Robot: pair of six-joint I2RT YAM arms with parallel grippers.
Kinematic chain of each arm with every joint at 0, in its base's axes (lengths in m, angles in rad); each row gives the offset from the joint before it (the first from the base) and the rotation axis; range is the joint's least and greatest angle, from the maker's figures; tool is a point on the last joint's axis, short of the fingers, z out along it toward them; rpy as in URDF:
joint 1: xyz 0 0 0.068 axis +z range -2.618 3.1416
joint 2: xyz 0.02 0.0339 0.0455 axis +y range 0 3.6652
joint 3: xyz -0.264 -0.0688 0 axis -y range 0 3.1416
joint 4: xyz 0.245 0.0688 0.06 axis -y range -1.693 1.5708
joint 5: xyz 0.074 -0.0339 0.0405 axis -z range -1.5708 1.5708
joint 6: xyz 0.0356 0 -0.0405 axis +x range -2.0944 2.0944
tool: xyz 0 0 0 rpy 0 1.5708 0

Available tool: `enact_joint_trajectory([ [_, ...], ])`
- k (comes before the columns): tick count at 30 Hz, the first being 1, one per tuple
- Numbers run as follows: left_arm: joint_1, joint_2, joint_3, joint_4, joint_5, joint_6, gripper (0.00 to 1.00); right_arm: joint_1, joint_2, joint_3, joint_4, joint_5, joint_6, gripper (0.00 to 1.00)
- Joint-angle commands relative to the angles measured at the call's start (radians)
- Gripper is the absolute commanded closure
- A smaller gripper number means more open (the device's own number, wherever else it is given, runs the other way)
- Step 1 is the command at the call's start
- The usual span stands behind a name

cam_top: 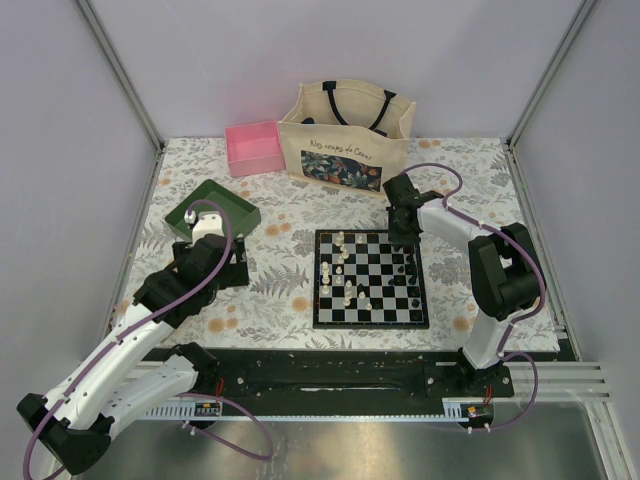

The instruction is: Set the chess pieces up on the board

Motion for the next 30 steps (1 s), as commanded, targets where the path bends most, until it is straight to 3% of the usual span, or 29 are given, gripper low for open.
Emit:
enact_joint_trajectory([
  [1, 0.005, -0.010, 0.024, 0.028, 0.010, 0.009, 0.01, -0.008, 0.011, 0.032, 0.023, 0.019, 0.002, 0.78],
  [14, 0.005, -0.010, 0.026, 0.028, 0.008, 0.011, 0.01, -0.008, -0.065, 0.055, -0.019, -0.028, -0.012, 0.60],
  [30, 0.005, -0.007, 0.024, 0.026, 0.010, 0.011, 0.01, 0.002, -0.187, -0.115, 0.003, -0.096, 0.025, 0.59],
])
